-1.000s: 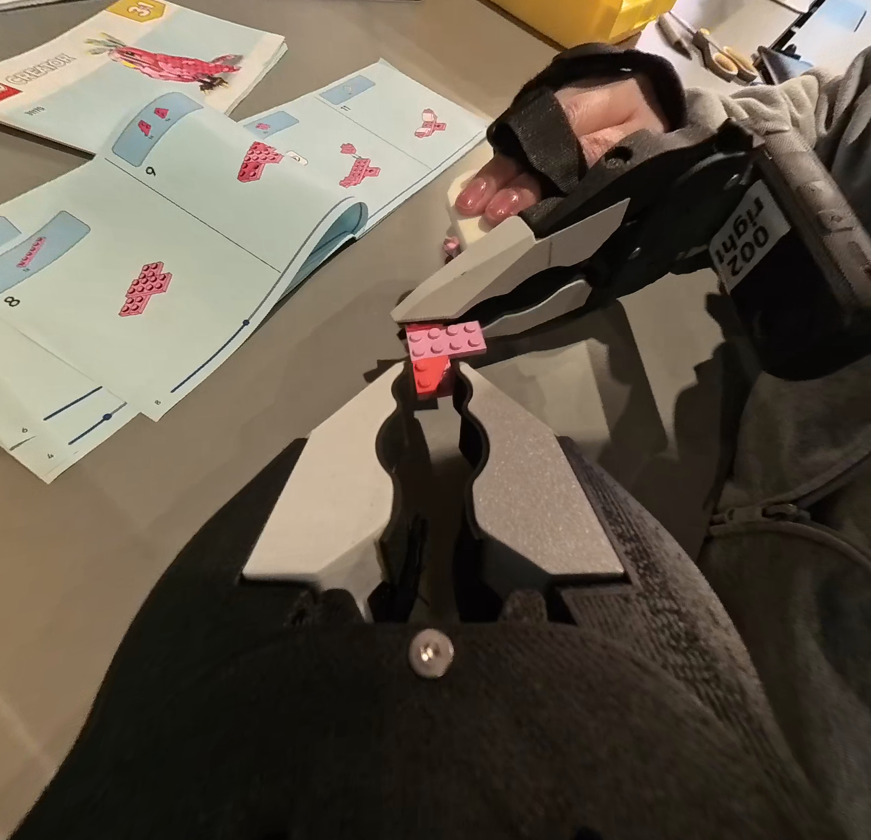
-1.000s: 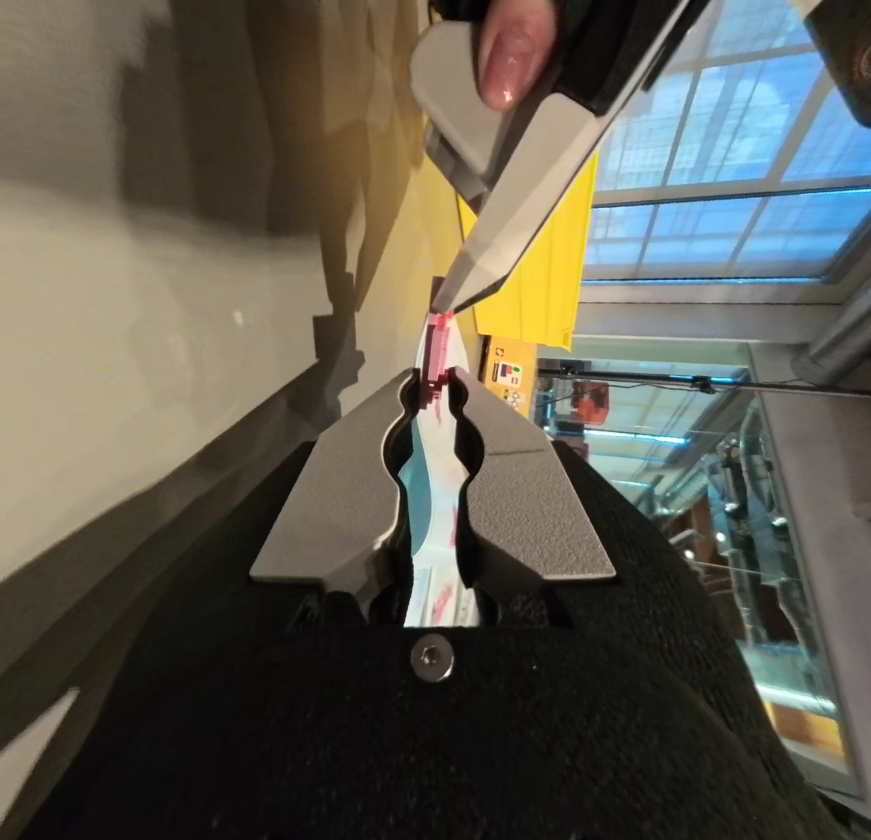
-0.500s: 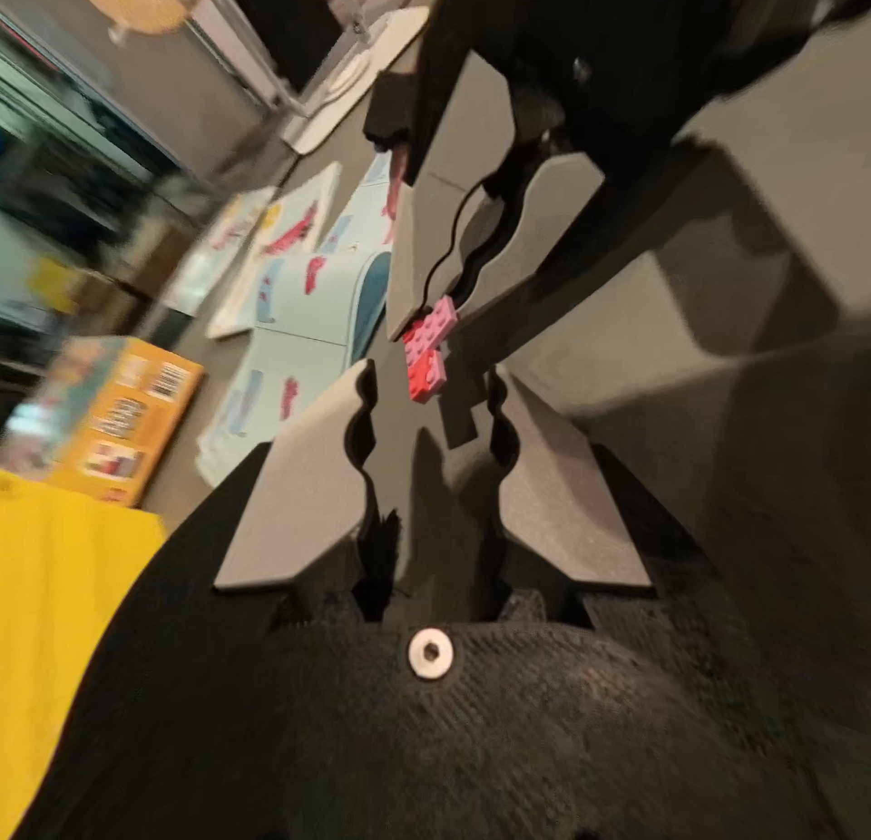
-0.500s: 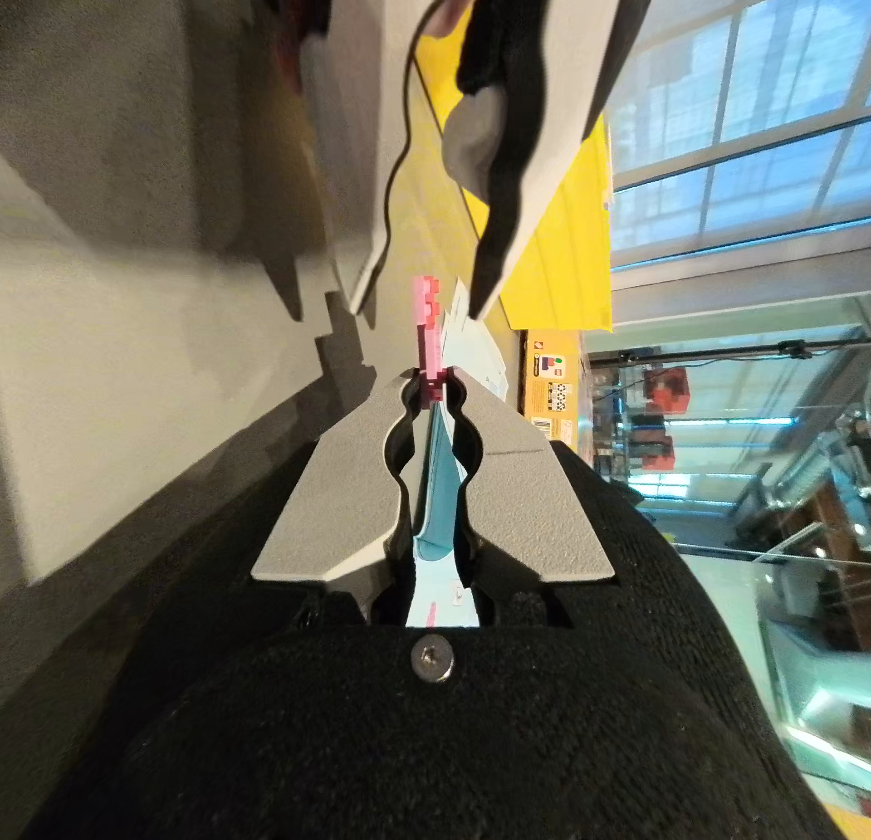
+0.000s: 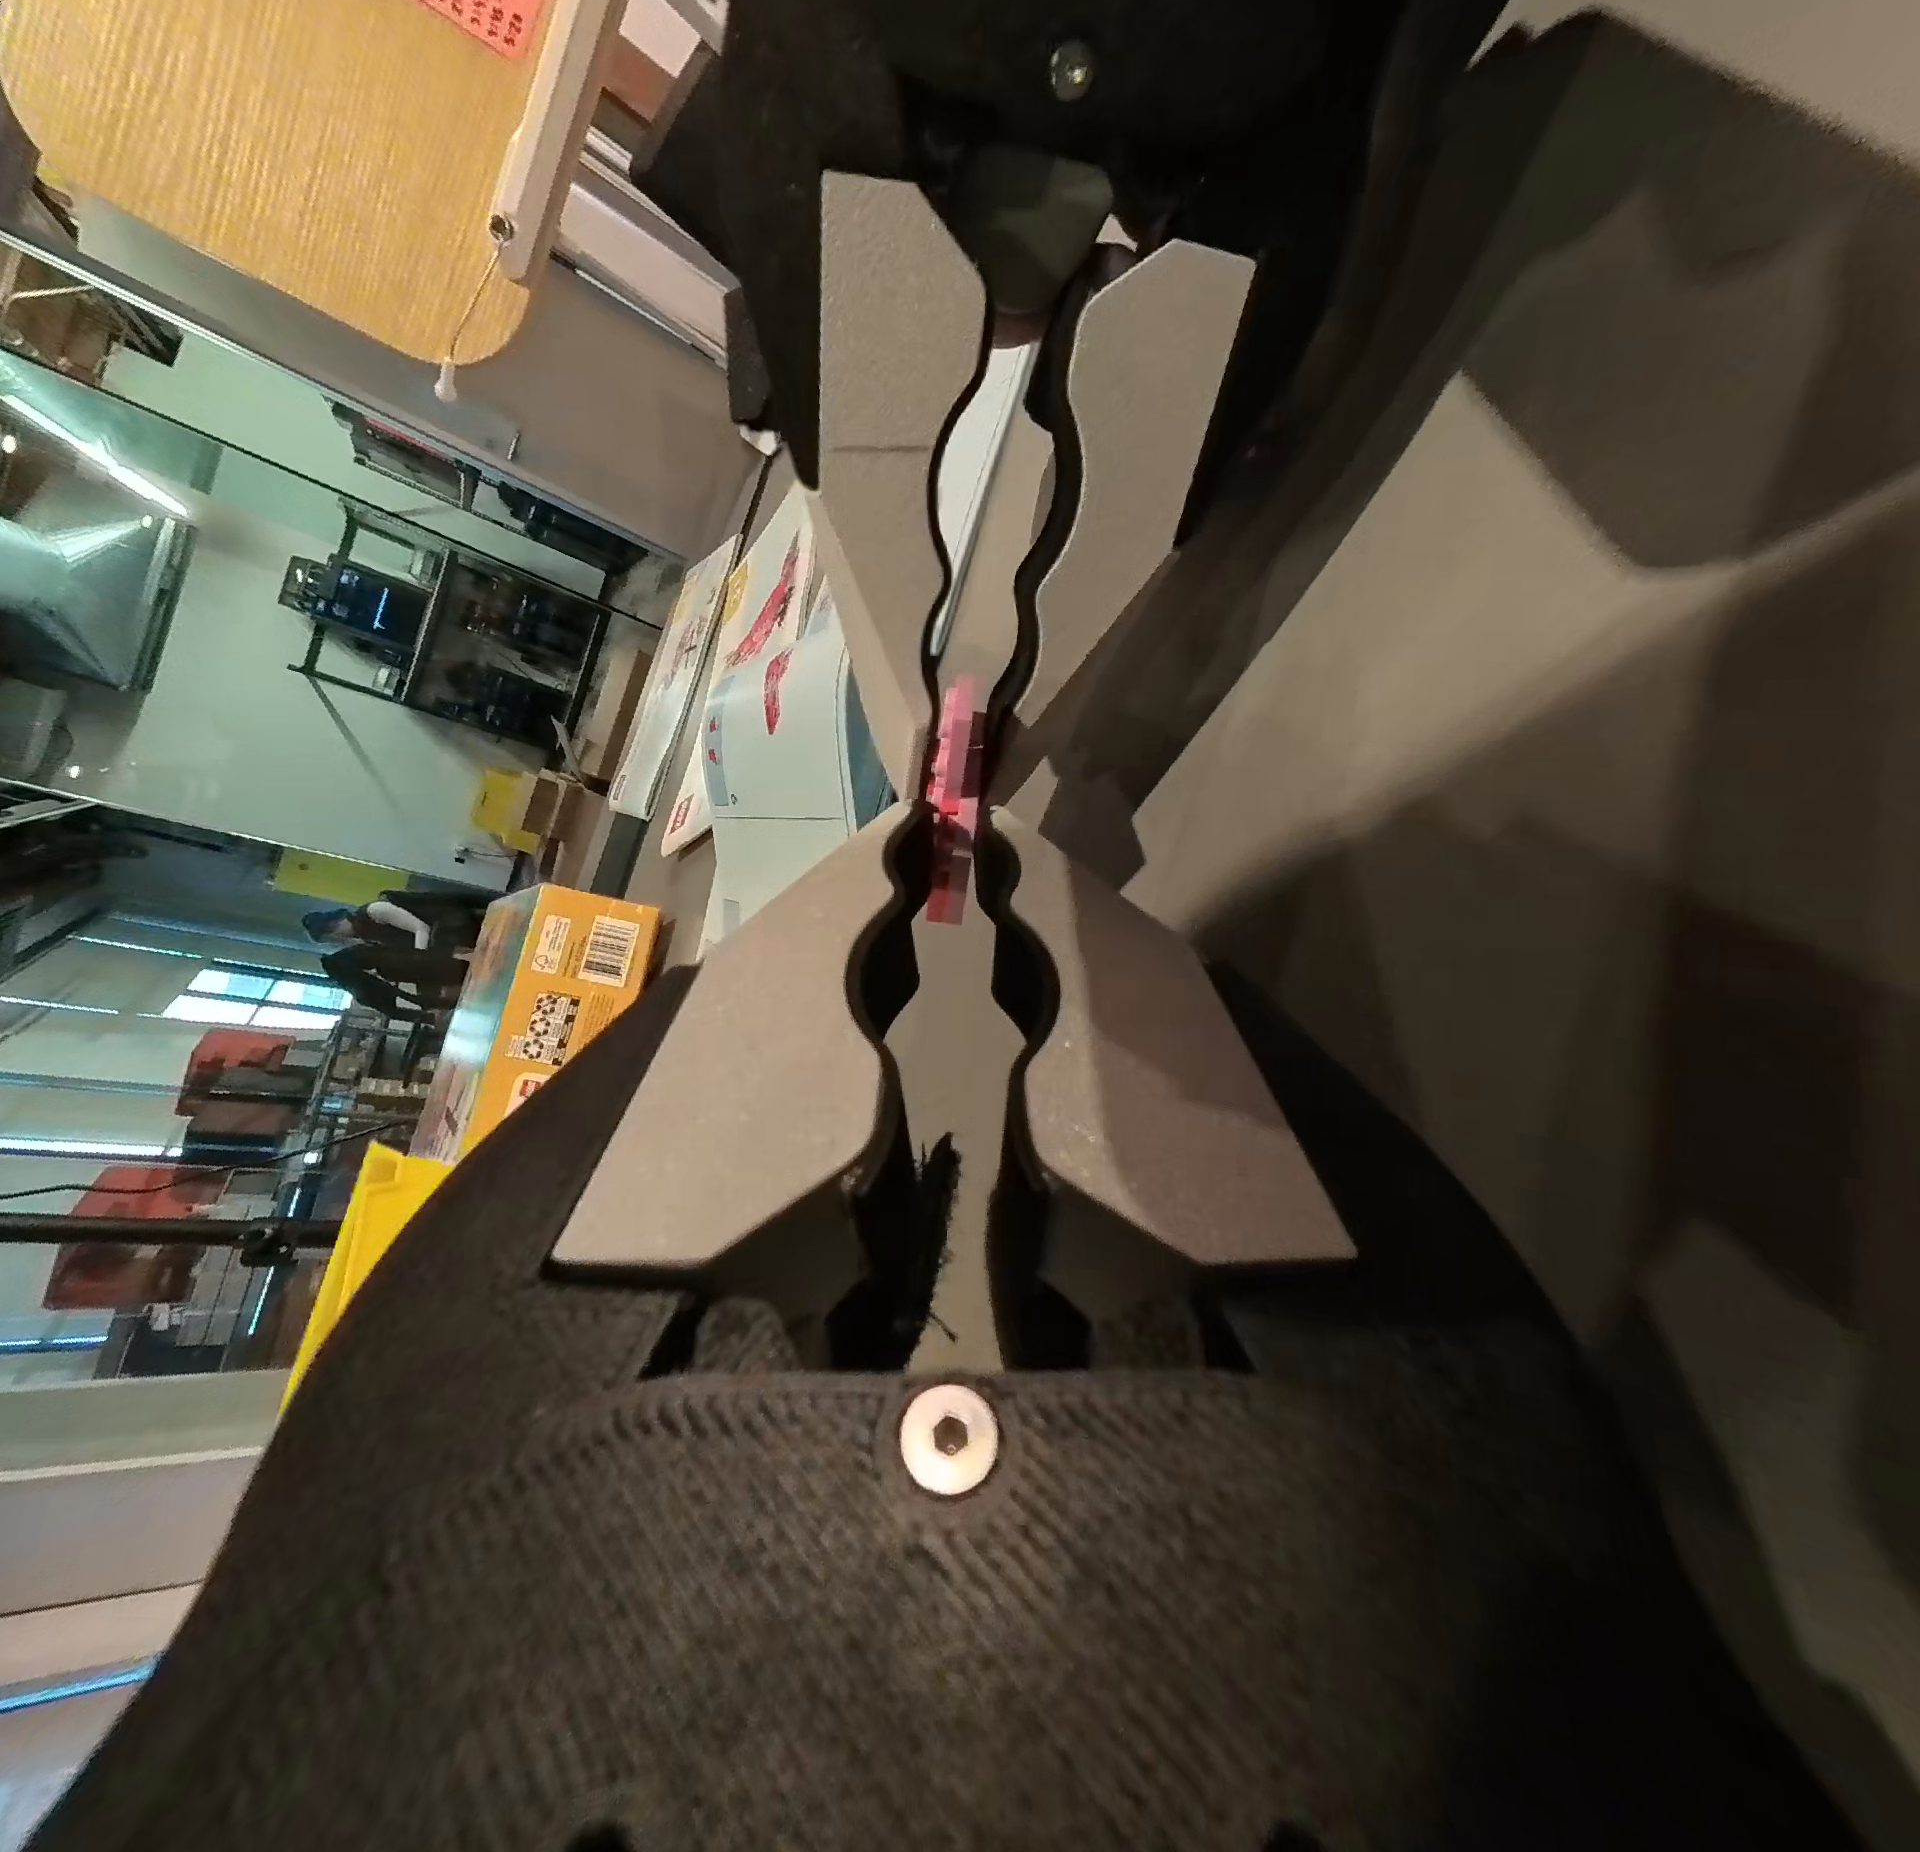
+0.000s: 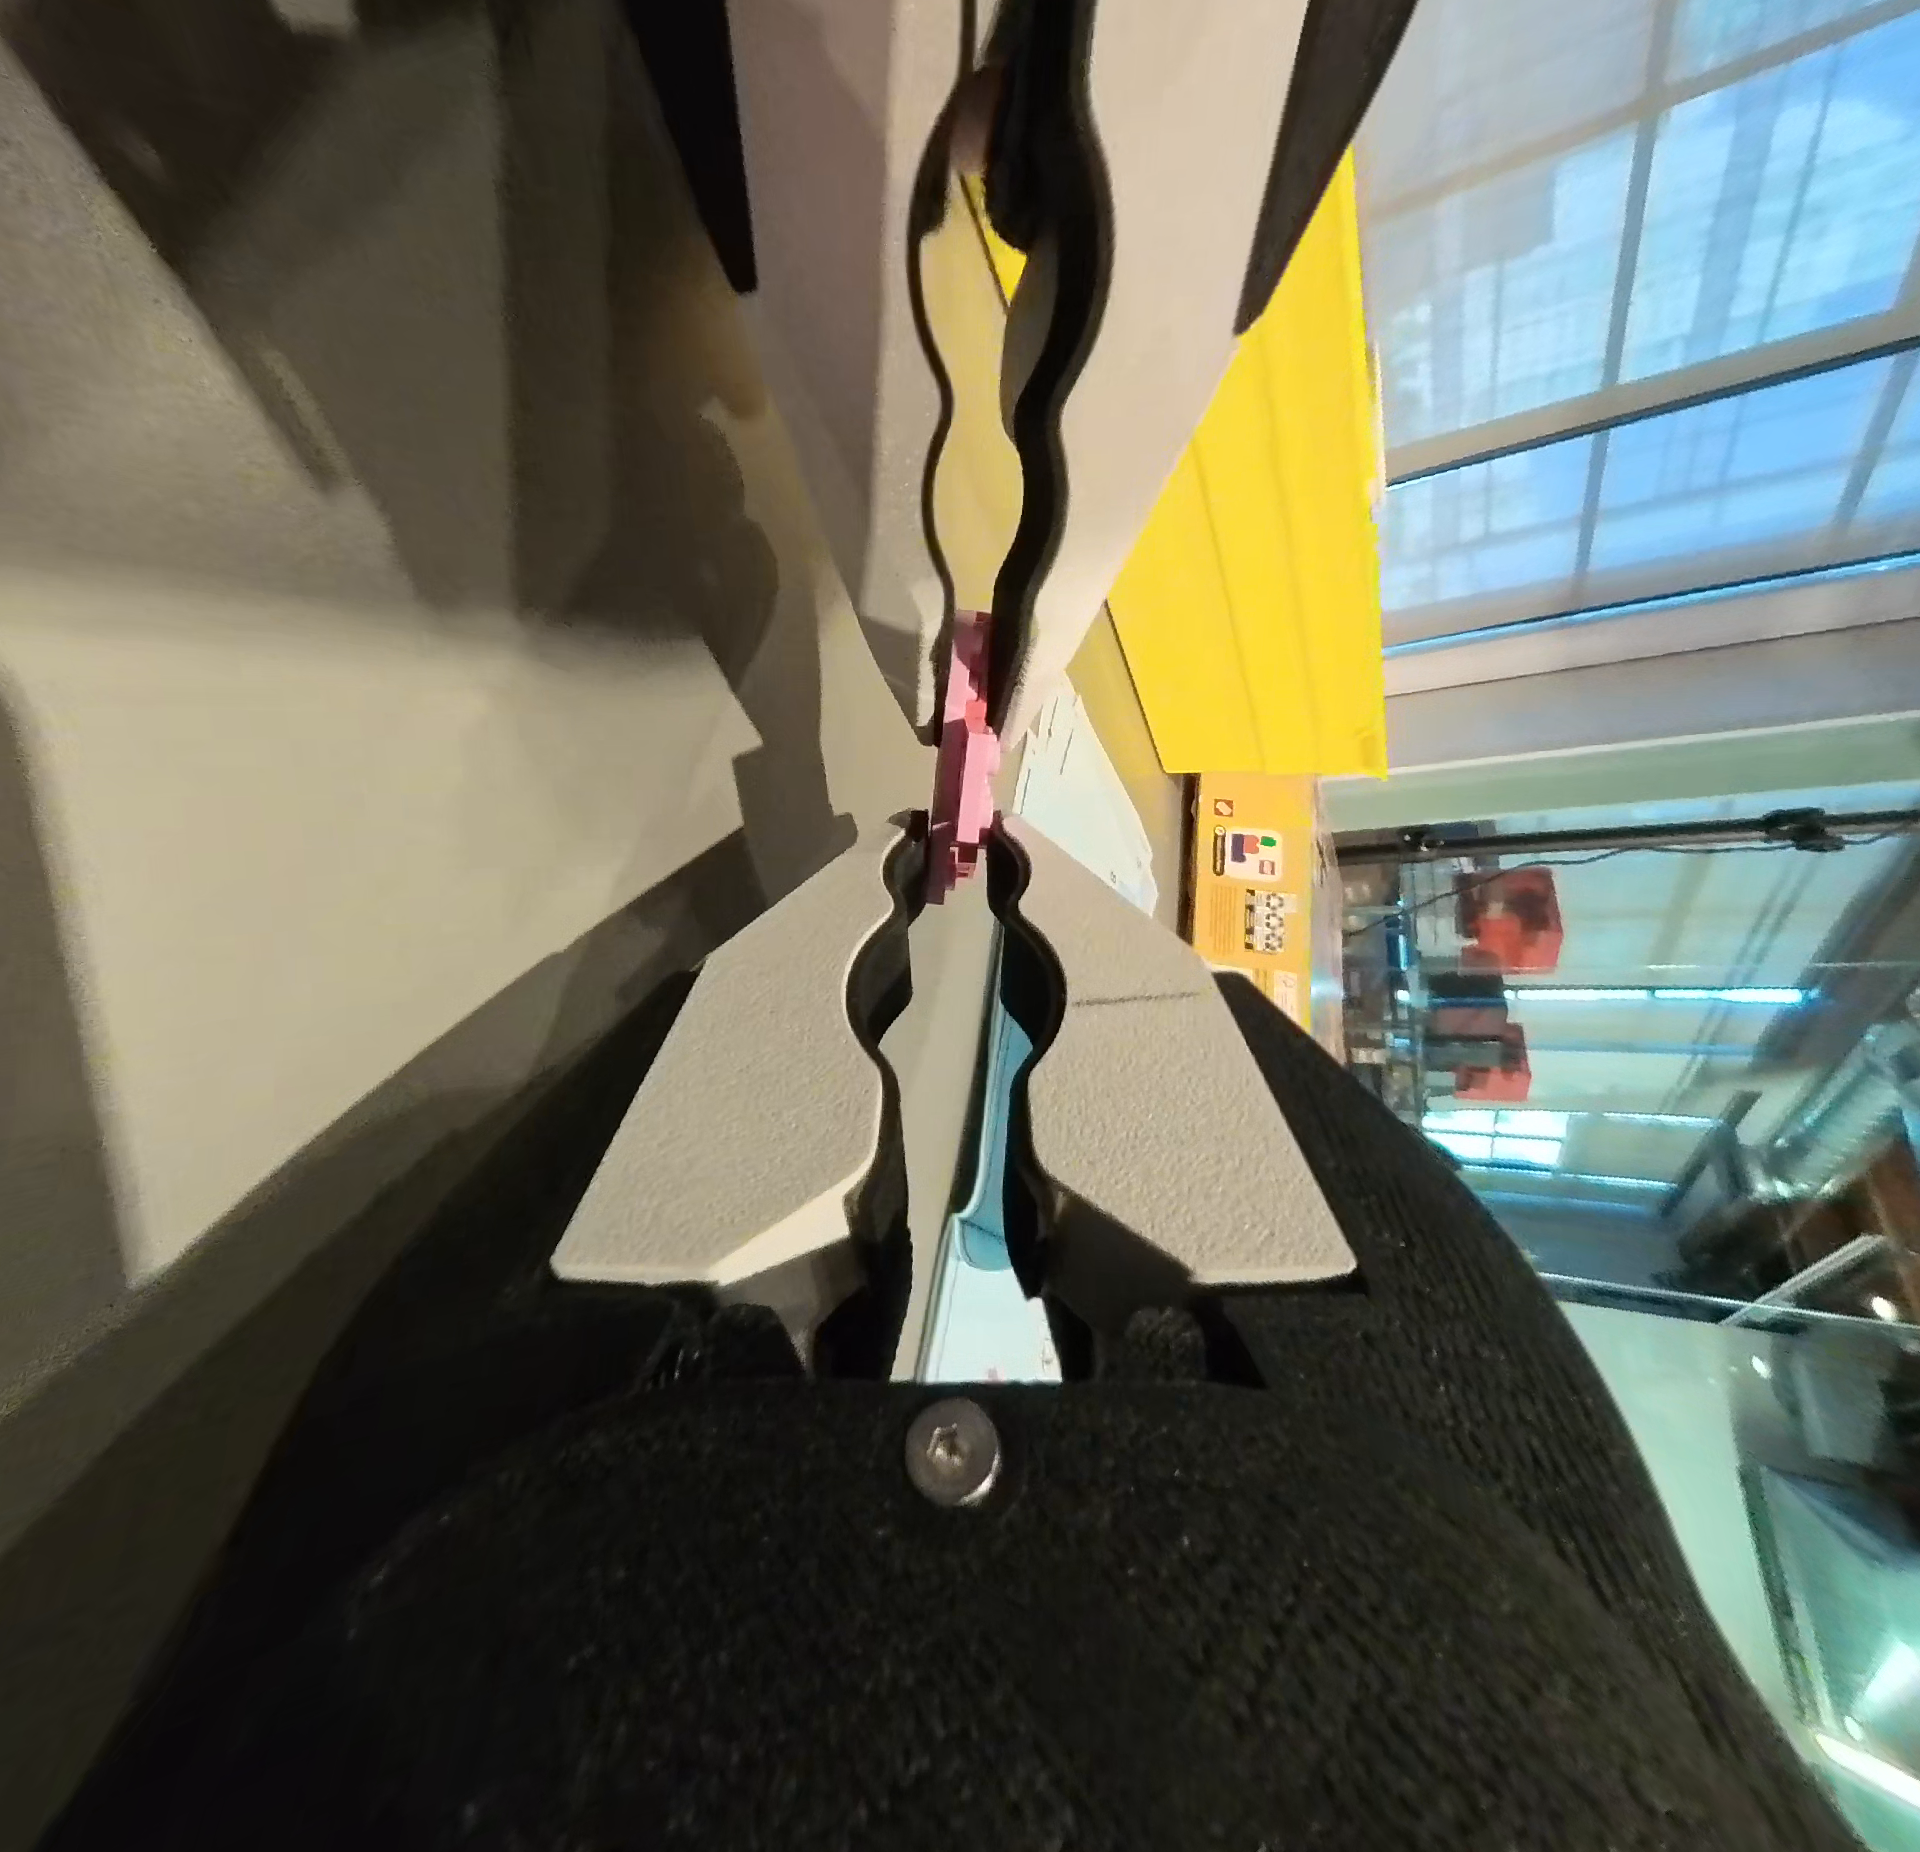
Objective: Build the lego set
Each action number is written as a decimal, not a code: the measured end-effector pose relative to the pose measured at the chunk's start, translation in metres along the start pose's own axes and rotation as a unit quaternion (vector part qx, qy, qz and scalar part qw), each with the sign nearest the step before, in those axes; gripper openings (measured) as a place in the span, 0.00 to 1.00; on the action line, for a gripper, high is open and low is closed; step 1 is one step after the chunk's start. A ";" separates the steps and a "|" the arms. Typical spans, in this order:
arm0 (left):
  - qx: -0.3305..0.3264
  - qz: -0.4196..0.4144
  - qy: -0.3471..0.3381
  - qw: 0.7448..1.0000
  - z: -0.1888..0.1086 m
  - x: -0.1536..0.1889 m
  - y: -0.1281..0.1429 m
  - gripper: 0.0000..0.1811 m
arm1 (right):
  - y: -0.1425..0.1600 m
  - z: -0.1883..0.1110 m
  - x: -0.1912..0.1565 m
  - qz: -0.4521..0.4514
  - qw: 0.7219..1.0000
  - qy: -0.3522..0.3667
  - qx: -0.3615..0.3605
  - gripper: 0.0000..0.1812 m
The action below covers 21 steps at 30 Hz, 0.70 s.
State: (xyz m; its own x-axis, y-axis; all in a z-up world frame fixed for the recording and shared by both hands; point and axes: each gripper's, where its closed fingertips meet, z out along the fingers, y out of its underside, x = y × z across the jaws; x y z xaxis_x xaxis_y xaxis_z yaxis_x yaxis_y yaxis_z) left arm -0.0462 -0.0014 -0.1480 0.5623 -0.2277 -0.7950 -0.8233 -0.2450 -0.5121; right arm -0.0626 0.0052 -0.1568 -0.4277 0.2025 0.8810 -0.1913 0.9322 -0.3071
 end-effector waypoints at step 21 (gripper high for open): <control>0.015 -0.008 -0.014 1.000 -0.003 -0.001 -0.003 0.04 | -0.004 -0.002 -0.001 0.103 0.993 -0.053 0.006 0.05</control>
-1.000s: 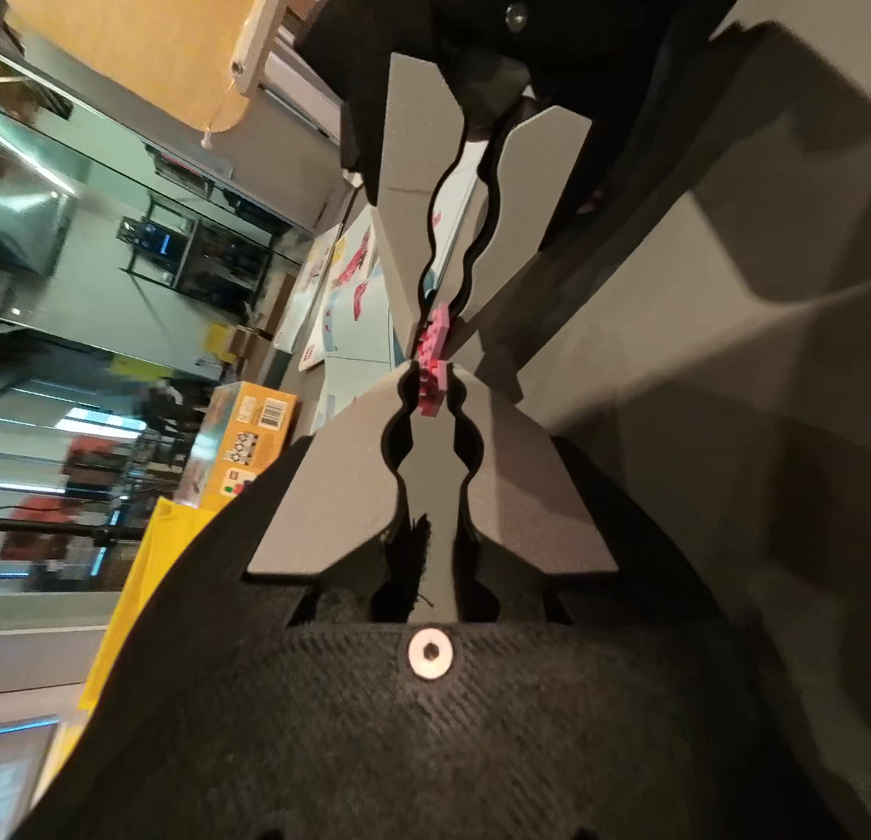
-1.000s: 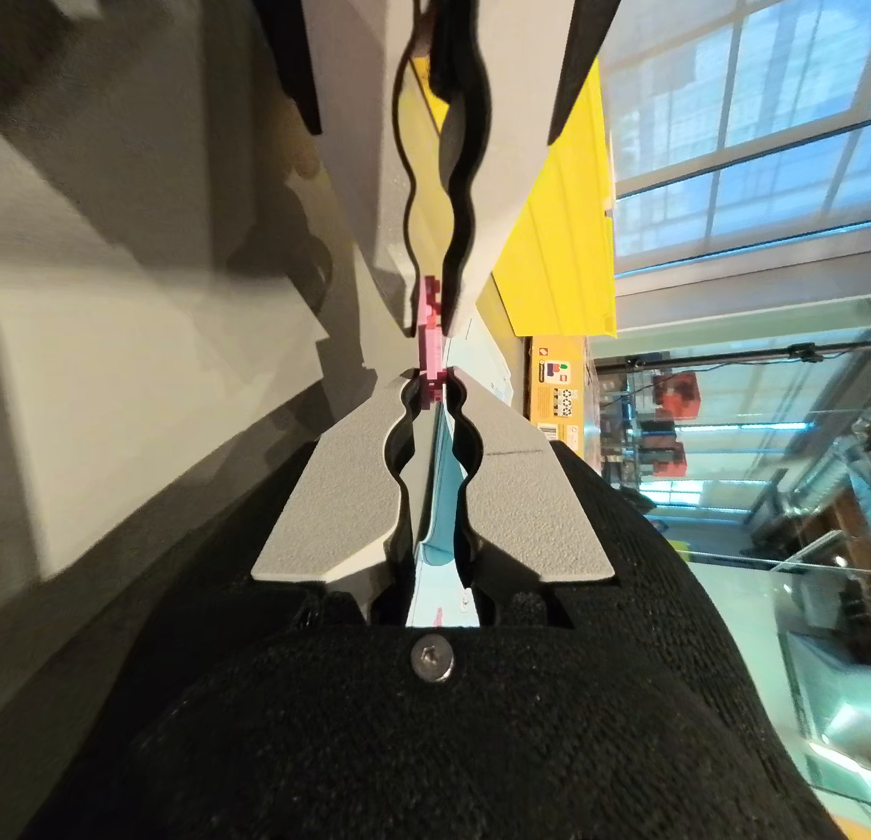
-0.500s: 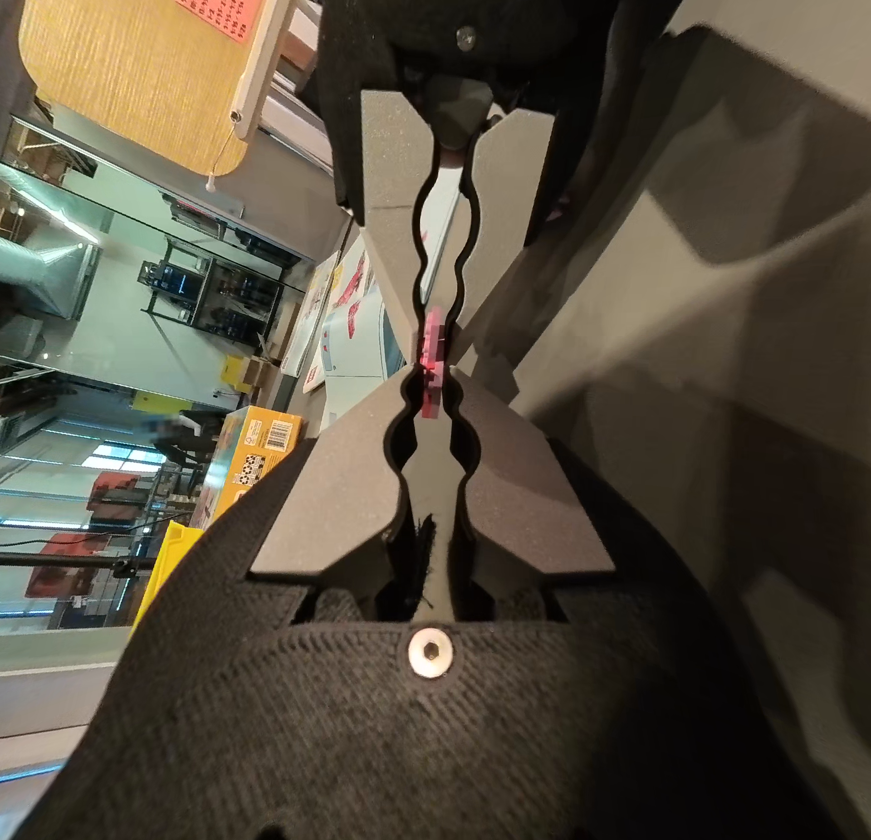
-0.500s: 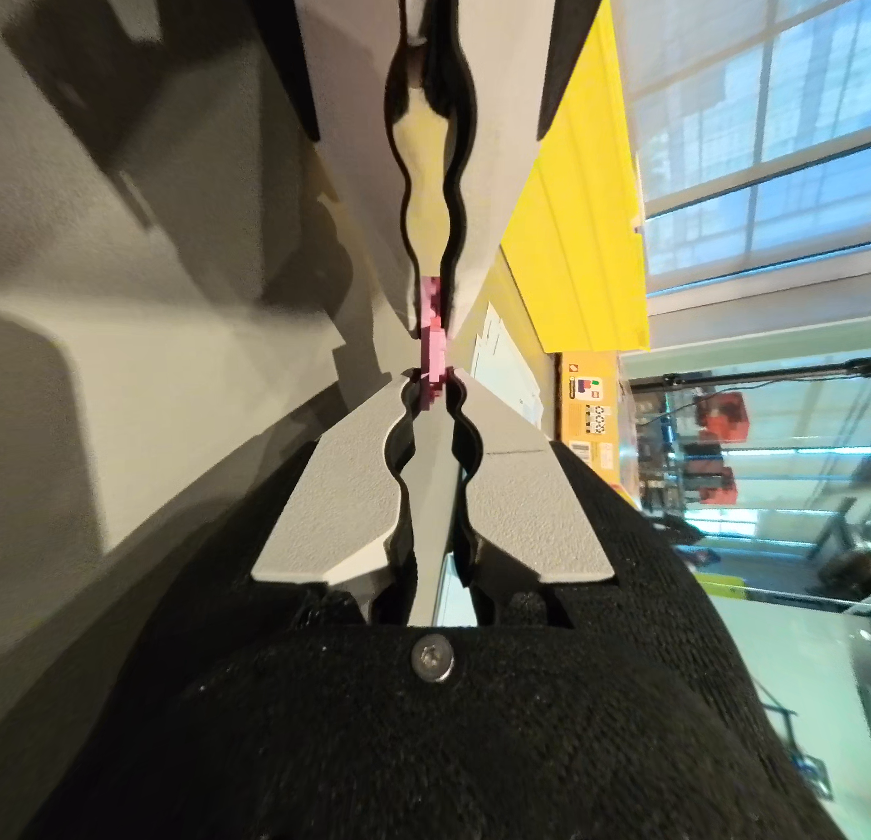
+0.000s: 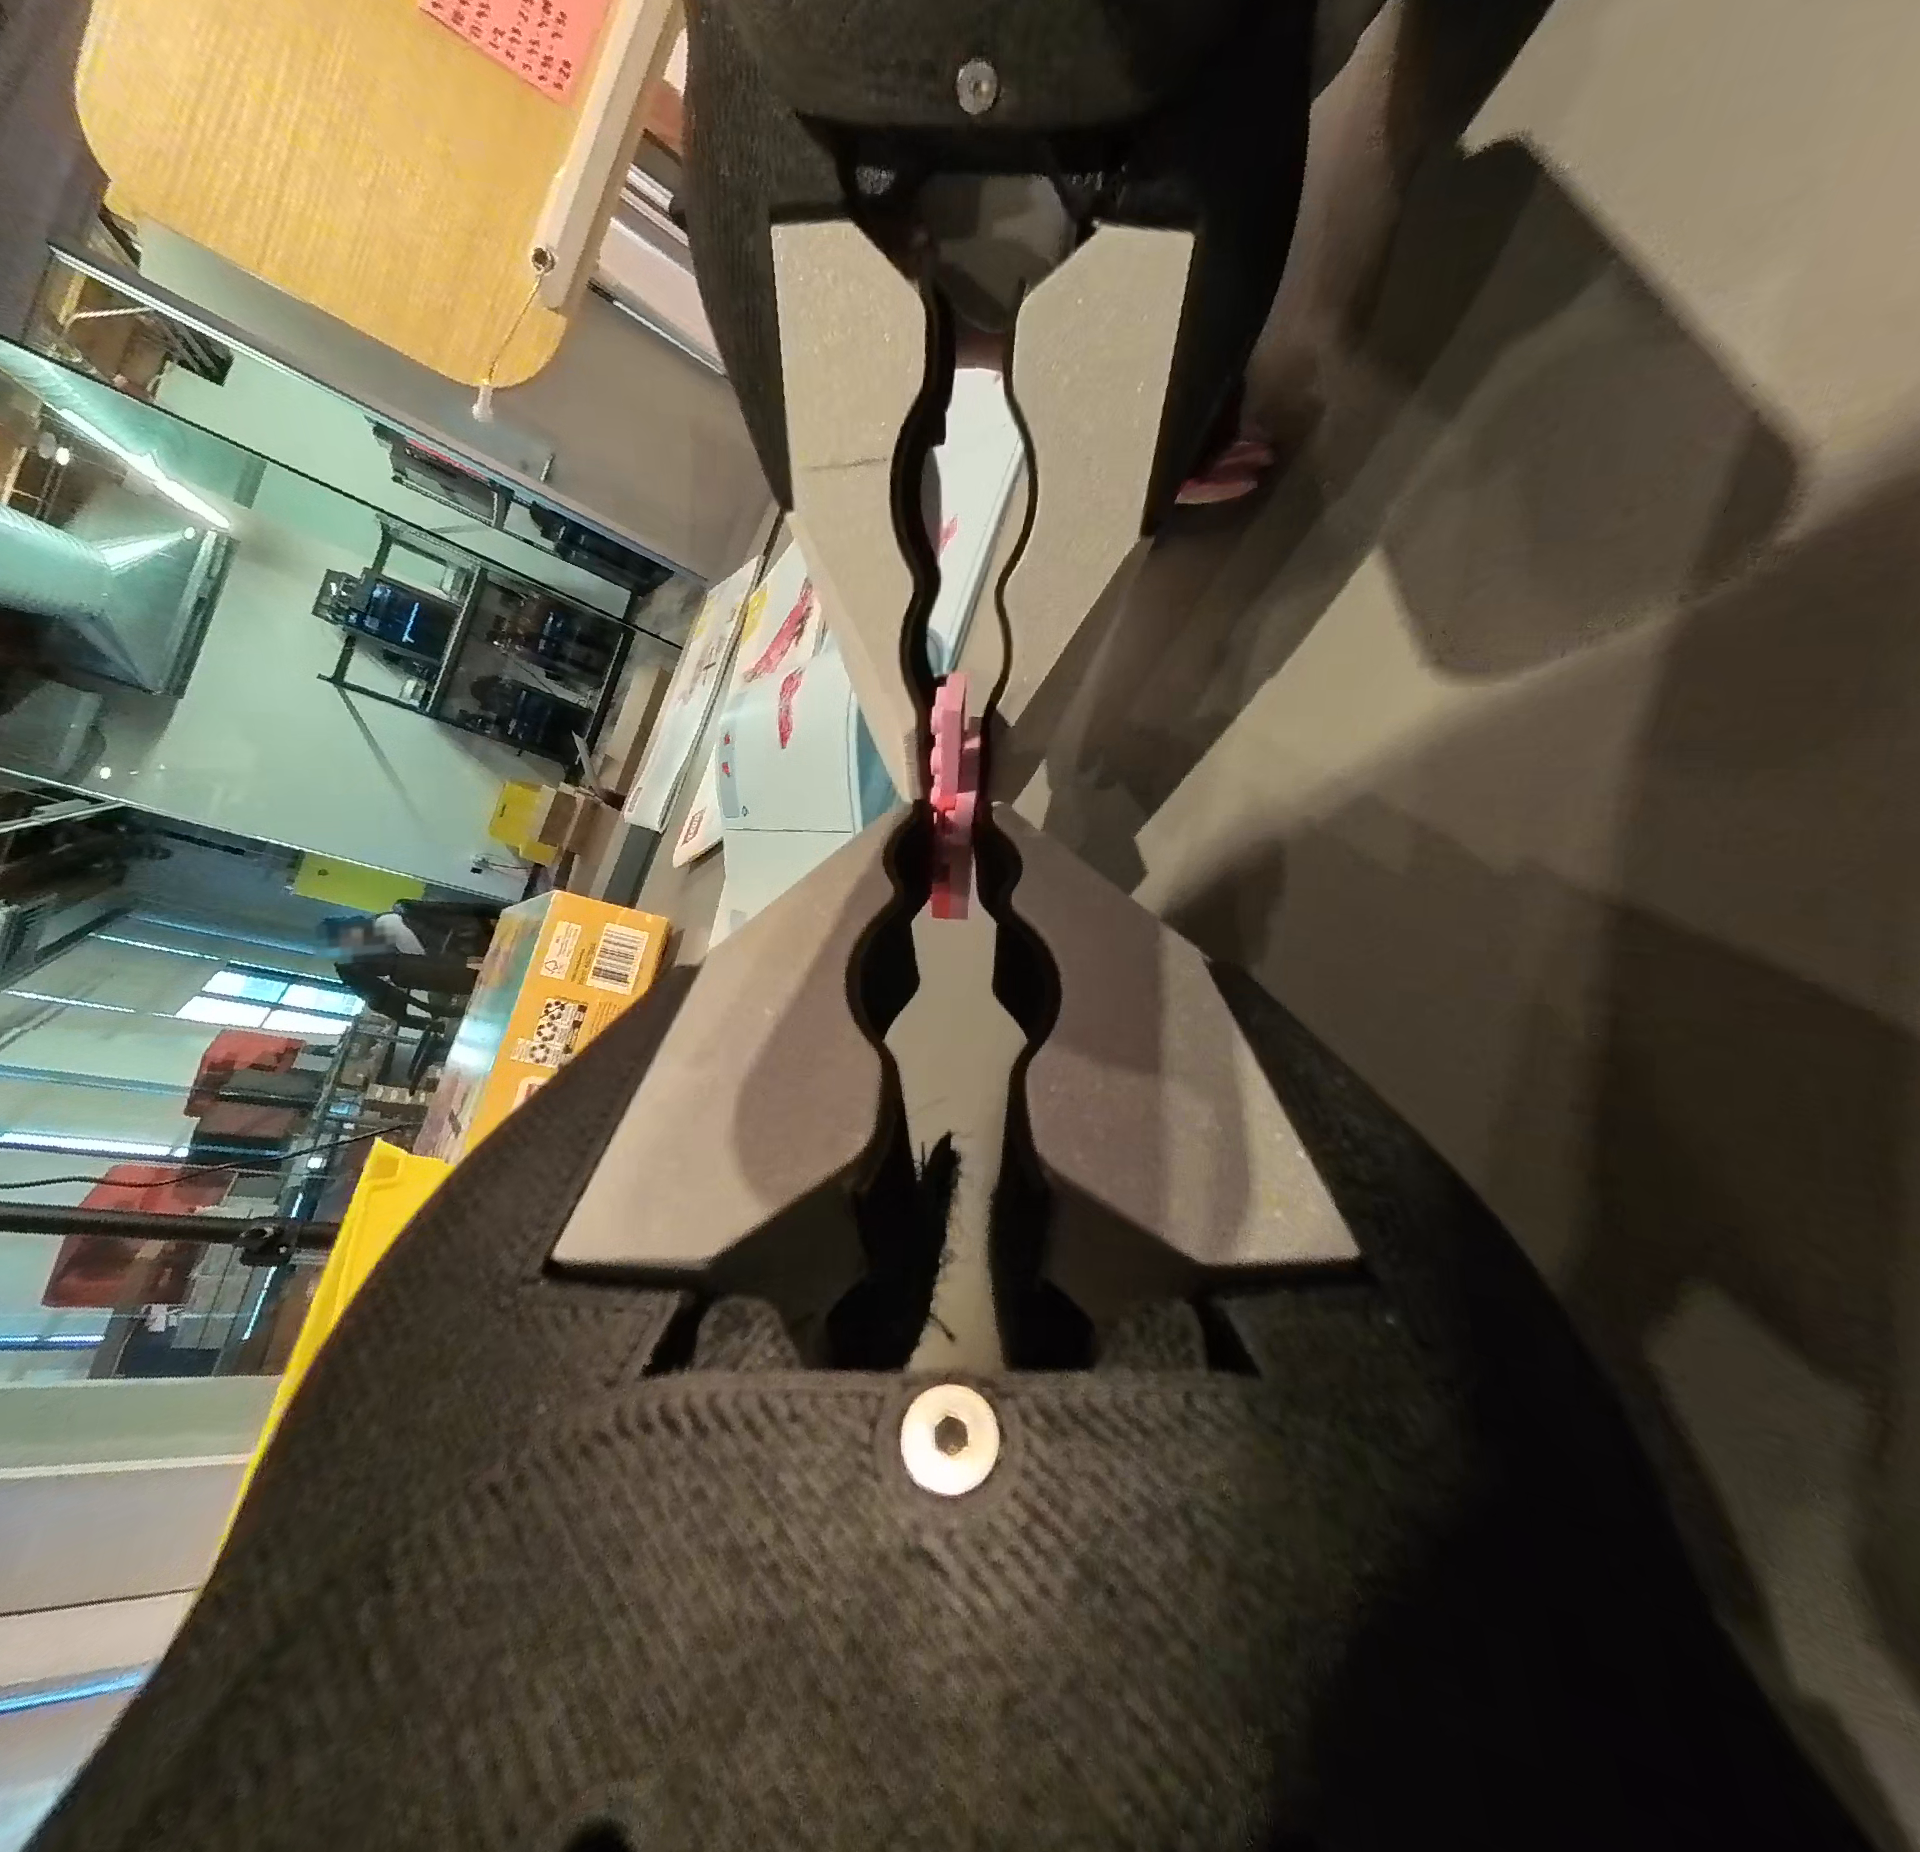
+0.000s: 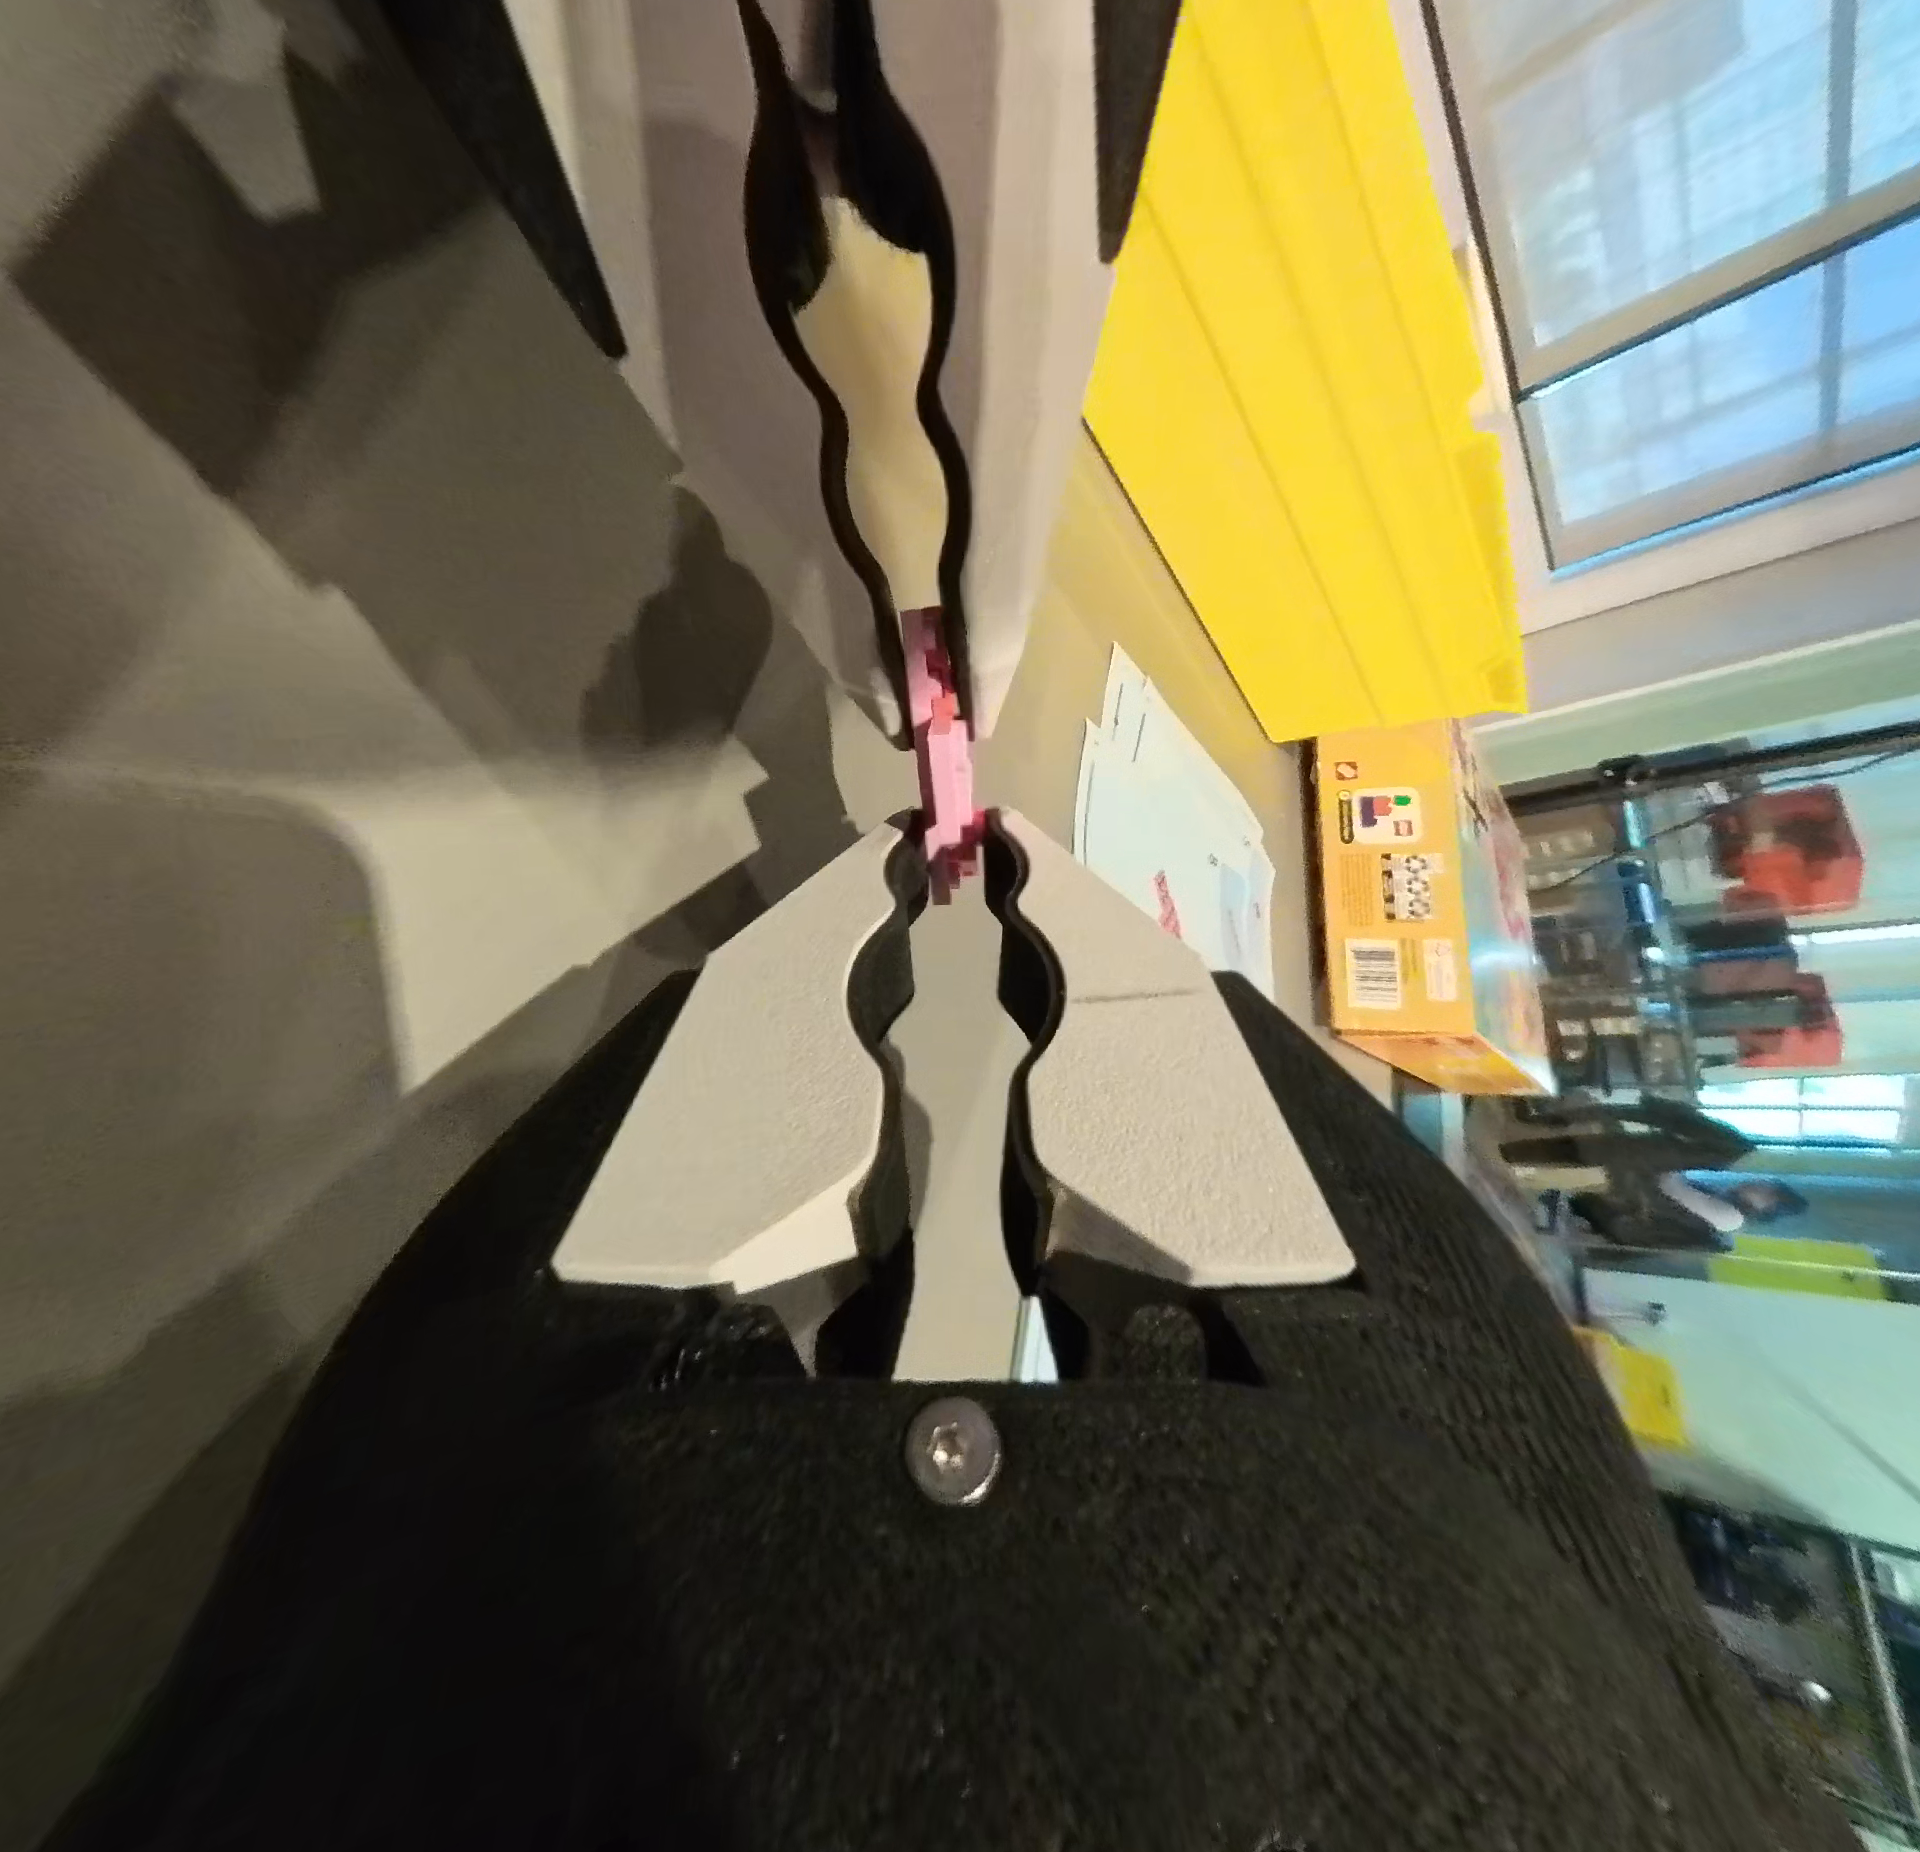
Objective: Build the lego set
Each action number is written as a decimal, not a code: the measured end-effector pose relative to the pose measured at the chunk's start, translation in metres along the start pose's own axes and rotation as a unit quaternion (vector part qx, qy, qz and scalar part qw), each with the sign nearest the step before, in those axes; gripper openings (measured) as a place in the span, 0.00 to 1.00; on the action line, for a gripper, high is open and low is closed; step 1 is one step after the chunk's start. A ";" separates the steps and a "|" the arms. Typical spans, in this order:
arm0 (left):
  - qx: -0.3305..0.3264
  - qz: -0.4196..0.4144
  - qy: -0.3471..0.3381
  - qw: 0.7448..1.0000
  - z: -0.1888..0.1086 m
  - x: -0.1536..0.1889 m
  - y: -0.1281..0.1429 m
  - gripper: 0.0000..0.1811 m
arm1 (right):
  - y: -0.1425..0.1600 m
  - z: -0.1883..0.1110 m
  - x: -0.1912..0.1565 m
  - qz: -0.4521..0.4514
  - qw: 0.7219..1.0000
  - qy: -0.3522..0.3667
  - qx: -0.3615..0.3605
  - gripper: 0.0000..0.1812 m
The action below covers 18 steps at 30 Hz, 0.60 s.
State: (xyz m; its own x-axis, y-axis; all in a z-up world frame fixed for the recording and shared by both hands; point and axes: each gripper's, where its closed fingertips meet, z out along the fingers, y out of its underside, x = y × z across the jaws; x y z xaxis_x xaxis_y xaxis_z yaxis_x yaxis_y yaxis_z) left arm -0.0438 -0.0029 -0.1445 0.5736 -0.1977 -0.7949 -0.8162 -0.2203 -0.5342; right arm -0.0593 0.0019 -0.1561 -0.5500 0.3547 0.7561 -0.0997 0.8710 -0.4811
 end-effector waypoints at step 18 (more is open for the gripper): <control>0.019 -0.035 0.020 0.999 0.000 0.002 -0.006 0.03 | 0.003 0.002 -0.002 -0.011 1.000 0.008 0.001 0.04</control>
